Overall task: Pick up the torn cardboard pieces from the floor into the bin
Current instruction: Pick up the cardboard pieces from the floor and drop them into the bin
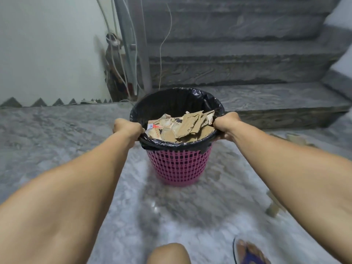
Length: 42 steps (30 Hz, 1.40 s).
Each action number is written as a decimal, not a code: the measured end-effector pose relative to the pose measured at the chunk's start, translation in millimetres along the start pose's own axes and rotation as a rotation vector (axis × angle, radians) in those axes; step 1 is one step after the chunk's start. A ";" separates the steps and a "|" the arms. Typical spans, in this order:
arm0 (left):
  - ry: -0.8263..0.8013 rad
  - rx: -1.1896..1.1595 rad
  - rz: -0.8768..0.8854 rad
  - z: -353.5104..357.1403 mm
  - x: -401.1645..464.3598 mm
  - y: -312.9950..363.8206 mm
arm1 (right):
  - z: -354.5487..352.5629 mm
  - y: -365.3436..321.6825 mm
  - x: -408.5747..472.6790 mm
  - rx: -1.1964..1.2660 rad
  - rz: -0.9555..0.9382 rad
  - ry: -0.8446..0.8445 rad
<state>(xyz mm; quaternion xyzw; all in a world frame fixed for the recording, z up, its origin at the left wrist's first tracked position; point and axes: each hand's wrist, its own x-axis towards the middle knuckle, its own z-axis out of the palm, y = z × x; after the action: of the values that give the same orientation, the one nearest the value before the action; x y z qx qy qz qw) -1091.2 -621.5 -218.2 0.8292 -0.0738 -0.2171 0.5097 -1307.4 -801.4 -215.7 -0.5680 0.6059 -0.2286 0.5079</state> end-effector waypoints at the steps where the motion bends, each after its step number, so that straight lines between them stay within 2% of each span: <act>1: -0.042 -0.021 0.009 15.3 -3.2 6.2 | -16.5 0.6 0.8 0.007 0.008 0.027; 3: -0.119 -0.062 0.013 49.7 -9.3 18.6 | -50.1 1.8 4.7 0.048 0.034 0.102; 7: -0.150 -0.069 0.029 103.3 -30.5 35.9 | -100.8 11.4 22.5 0.115 0.080 0.198; 16: -0.202 -0.052 0.087 186.1 -47.5 49.7 | -154.7 49.4 74.3 0.242 0.143 0.254; 19: -0.170 0.061 0.123 191.2 -47.8 53.9 | -158.6 58.6 77.8 0.213 0.149 0.231; 22: -0.174 0.220 0.167 189.3 -54.8 56.7 | -164.2 60.6 69.4 0.206 0.165 0.112; 25: -0.082 0.483 0.369 191.7 -66.1 58.7 | -177.1 56.2 49.4 0.140 0.197 0.029; 27: -0.094 0.556 0.493 196.6 -85.1 62.0 | -194.1 57.8 30.4 0.103 0.219 0.003; 34: -0.383 0.607 0.796 227.7 -187.6 79.2 | -280.3 89.1 -42.9 0.036 0.269 0.031; 36: -0.539 0.651 0.865 240.0 -221.8 79.5 | -306.5 106.5 -69.8 0.025 0.288 0.088; 42: -1.029 0.729 0.844 287.2 -313.5 49.5 | -383.7 179.1 -133.0 -0.061 0.430 0.151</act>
<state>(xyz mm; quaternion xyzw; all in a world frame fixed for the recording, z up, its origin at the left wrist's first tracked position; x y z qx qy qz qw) -1491.9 -770.6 -196.3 0.6406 -0.6805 -0.3251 0.1445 -1746.3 -749.2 -175.7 -0.4222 0.7560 -0.1386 0.4806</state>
